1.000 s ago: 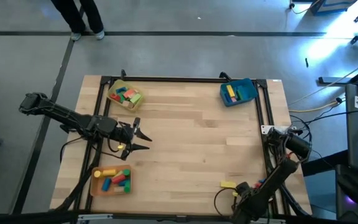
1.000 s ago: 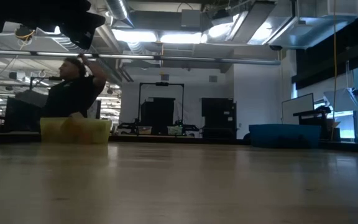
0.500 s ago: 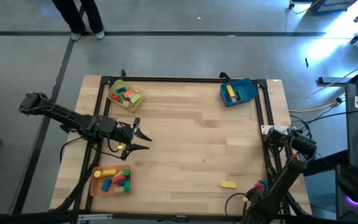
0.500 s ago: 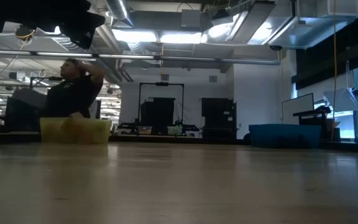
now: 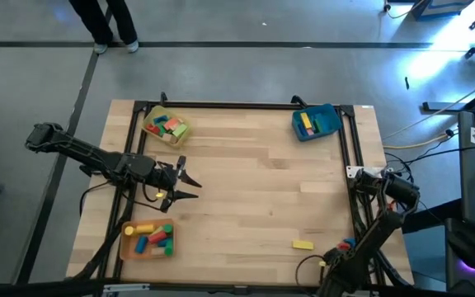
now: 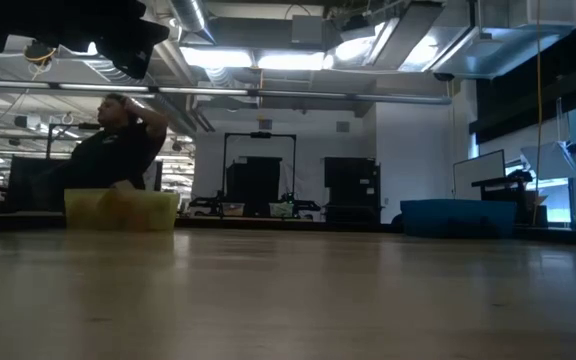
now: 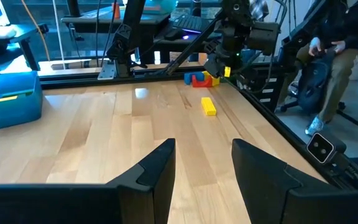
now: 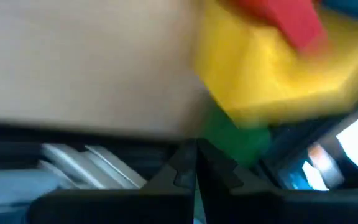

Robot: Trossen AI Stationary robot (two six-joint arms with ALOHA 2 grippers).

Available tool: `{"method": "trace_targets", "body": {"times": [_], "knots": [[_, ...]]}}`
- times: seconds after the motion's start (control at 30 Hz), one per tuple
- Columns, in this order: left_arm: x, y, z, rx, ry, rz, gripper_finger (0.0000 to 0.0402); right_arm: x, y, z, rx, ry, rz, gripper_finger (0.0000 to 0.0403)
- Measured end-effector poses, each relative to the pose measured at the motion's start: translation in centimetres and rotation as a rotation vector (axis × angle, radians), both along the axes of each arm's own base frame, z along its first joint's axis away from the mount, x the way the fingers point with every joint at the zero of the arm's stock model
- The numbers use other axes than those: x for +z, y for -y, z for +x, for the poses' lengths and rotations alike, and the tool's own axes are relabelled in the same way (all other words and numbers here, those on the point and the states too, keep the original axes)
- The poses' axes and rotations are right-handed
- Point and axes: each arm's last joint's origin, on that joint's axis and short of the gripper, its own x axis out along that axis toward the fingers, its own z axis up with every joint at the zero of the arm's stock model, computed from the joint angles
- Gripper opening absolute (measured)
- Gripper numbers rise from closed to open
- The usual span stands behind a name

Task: Sort blocks by size
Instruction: Put the green rectangular block into the blue bin

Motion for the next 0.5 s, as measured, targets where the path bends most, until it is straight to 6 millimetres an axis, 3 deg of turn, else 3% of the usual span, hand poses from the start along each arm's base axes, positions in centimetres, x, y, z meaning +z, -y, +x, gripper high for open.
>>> {"method": "trace_targets", "body": {"times": [0.2, 0.5], "knots": [[0.0, 0.0, 0.0, 0.000, 0.001, 0.000, 0.0143, 0.1, 0.7, 1.9, 0.050, 0.187, -0.041, 0.0014], [0.0, 0.0, 0.0, 0.000, 0.001, 0.000, 0.0143, 0.8, 1.5, 2.6, 0.047, 0.184, -0.036, 0.0014]]}}
